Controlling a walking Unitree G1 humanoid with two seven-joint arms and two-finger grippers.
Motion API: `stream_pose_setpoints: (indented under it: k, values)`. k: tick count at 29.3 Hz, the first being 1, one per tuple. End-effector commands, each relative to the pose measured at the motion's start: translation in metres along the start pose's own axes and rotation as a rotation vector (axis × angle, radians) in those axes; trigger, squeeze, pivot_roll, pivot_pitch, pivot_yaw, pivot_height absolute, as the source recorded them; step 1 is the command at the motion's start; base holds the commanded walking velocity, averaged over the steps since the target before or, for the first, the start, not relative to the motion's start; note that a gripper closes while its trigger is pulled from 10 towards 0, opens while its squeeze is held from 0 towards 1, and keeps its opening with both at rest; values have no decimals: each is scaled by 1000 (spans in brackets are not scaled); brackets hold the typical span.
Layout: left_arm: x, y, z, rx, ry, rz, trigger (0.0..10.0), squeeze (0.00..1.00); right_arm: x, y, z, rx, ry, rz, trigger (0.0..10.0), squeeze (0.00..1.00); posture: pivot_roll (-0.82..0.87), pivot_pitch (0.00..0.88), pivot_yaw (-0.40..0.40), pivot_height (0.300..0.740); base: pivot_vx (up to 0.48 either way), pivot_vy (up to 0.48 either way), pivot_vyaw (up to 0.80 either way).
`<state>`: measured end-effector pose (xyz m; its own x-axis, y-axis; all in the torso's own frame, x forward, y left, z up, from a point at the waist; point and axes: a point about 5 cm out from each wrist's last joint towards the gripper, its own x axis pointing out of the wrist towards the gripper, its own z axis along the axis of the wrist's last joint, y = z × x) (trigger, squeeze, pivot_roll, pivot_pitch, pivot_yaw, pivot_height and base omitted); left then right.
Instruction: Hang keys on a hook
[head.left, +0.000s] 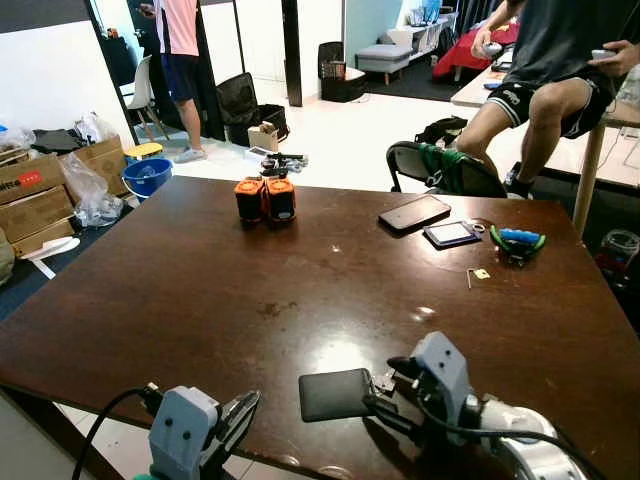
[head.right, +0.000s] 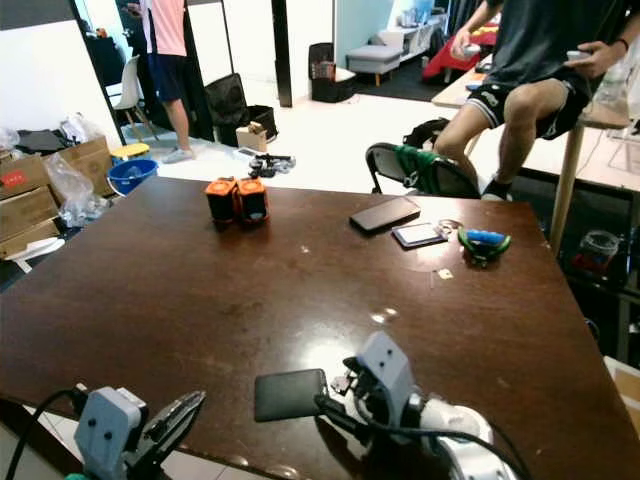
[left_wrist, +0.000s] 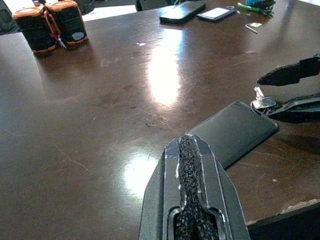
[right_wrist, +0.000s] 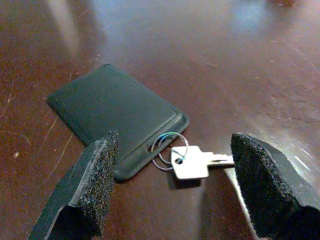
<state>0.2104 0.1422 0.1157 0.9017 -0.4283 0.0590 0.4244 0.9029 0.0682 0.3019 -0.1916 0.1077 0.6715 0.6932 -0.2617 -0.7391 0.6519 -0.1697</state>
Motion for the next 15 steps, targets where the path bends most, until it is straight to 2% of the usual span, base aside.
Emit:
stream_pose_setpoints:
  k: [1, 5, 15]
  values:
    - [-3, 0, -3, -12, 20, 3, 10000, 0, -3, 4, -5, 10, 9, 15, 10000, 0, 6, 19, 157, 740, 0, 0, 0]
    - [-1, -2, -5, -14, 23, 3, 10000, 0, 0, 9, -12, -1, 38, 20, 10000, 0, -3, 13, 161, 740, 0, 0, 0]
    - [-1, -2, -5, -14, 26, 1, 10000, 0, 3, 12, -12, 2, 39, 27, 10000, 0, -3, 6, 159, 740, 0, 0, 0]
